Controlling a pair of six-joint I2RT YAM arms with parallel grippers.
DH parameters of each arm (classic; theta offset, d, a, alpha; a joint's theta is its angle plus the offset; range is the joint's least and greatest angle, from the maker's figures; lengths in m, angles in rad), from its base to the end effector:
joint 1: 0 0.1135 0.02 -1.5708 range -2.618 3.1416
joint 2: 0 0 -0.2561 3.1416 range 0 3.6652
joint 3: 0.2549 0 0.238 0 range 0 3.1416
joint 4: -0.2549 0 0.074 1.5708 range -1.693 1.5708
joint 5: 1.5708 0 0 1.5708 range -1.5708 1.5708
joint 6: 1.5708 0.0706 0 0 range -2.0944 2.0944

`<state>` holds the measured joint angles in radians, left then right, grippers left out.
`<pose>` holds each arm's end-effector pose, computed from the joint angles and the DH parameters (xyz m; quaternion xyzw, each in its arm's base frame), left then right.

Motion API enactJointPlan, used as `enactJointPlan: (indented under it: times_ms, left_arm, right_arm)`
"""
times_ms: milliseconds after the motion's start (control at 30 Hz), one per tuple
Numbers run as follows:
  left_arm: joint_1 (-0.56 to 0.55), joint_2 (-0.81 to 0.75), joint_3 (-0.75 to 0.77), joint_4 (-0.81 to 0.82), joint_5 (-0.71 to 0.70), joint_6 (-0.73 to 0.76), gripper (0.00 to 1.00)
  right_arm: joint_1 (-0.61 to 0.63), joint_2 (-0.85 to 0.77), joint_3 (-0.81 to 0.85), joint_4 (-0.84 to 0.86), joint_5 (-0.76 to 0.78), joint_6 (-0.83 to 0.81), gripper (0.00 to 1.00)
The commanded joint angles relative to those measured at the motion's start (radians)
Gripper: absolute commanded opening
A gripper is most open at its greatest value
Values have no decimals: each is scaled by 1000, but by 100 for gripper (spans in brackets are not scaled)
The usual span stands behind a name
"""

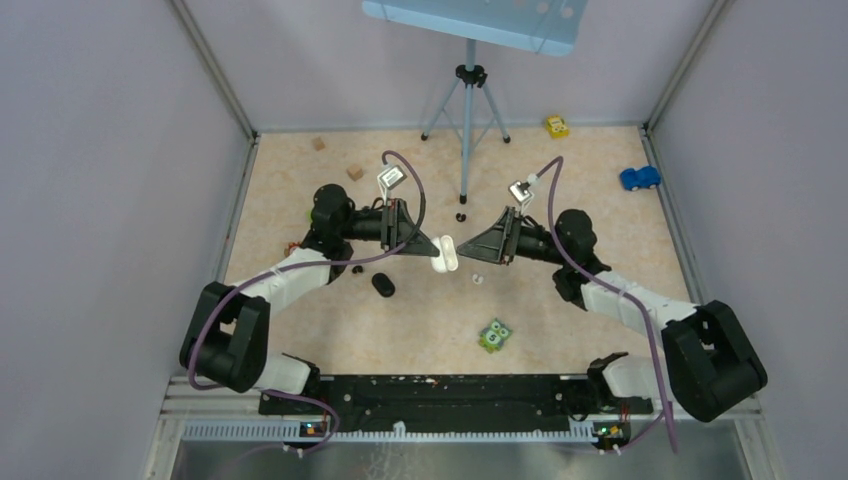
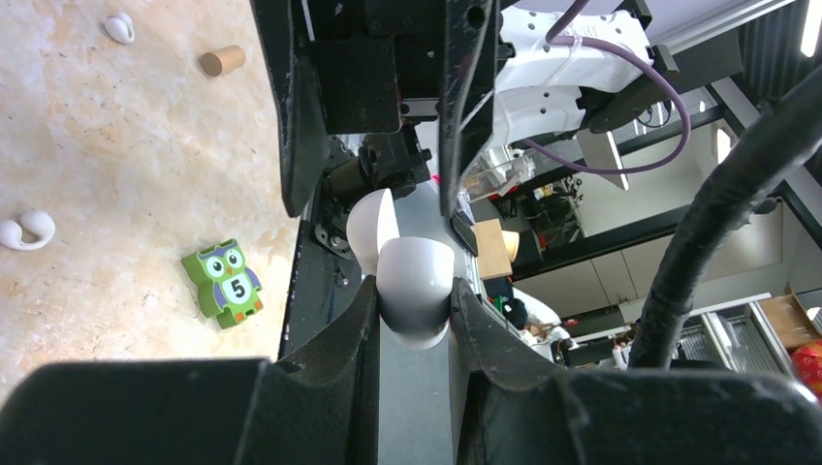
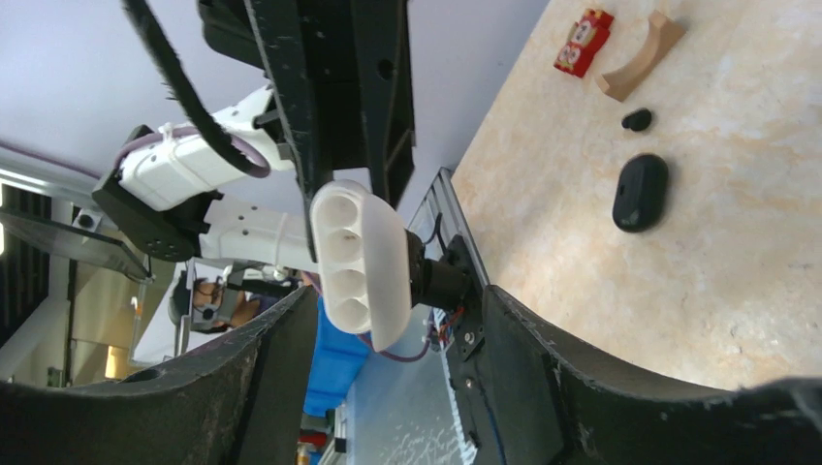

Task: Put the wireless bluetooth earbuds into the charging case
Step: Pass from the left arm to the right

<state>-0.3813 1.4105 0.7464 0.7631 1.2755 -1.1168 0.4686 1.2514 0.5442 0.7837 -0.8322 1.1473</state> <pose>0.2455 -0.1712 0.2810 0.2179 0.6619 -0.6982 0.1640 0.2216 0.1707 0.2619 -0.0727 0.6848 0.6749 0.2651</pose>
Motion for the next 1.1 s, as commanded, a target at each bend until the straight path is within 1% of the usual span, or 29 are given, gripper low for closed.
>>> enactJointPlan:
  times_ms: [0, 167, 333, 467, 533, 567, 600, 733, 867, 1033, 1067]
  left_arm:
    - [2, -31, 8, 83, 11, -2, 0]
    - [2, -35, 6, 95, 5, -9, 0]
    - [1, -38, 1, 90, 7, -6, 0]
    - [2, -36, 1, 90, 5, -9, 0]
    - [2, -39, 0, 82, 2, -2, 0]
    - [1, -38, 2, 74, 3, 3, 0]
    - [2, -37, 2, 69, 4, 7, 0]
    - [2, -27, -1, 59, 12, 16, 0]
    - [2, -22, -4, 54, 10, 25, 0]
    - [2, -22, -1, 15, 1, 49, 0]
    - [2, -19, 5, 0, 0, 61, 6]
  right_arm:
    - [-1, 2, 40, -59, -23, -88, 59]
    - [16, 43, 39, 41, -52, -45, 51]
    - [35, 90, 40, 209, -88, 42, 49]
    - [54, 101, 47, 210, -65, 37, 45]
    - [57, 102, 50, 201, -55, 34, 40]
    - [57, 103, 52, 196, -51, 31, 35]
    - [57, 106, 52, 201, -51, 33, 32]
    - [58, 124, 53, 240, -58, 60, 27]
    - [58, 127, 51, 243, -49, 62, 20]
    - [58, 111, 47, 223, -33, 45, 3]
    - [58, 105, 50, 204, -29, 32, 0]
